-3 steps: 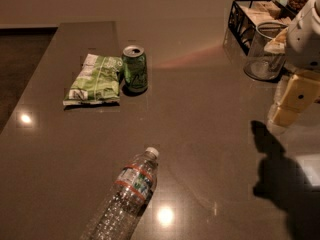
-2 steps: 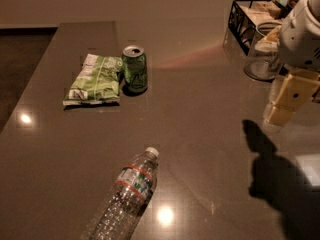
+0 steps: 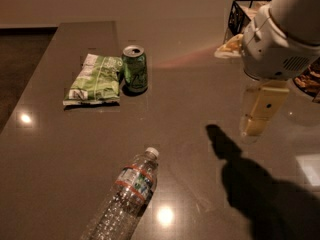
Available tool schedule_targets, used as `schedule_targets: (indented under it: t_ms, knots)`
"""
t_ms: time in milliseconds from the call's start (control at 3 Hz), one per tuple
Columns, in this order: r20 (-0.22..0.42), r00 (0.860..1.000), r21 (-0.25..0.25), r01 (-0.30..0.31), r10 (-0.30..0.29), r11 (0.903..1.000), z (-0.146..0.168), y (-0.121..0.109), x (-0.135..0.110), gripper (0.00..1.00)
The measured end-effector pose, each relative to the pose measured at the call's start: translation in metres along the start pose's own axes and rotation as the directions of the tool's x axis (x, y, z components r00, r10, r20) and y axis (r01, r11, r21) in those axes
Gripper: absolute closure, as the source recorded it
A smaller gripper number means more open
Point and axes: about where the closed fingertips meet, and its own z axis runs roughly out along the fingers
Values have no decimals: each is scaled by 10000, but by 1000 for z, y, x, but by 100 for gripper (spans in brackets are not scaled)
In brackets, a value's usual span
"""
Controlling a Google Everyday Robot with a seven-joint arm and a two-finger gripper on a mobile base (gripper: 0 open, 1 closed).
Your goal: Pick water bottle
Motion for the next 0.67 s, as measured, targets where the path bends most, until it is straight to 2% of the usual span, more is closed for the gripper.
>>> schedule_targets:
  t_ms: [333, 667]
  knots:
    - [269, 9881, -400, 1522, -1512, 9875, 14, 18, -37, 0]
    - [687, 9537, -724, 2976, -2929, 9519, 29, 40, -76, 0]
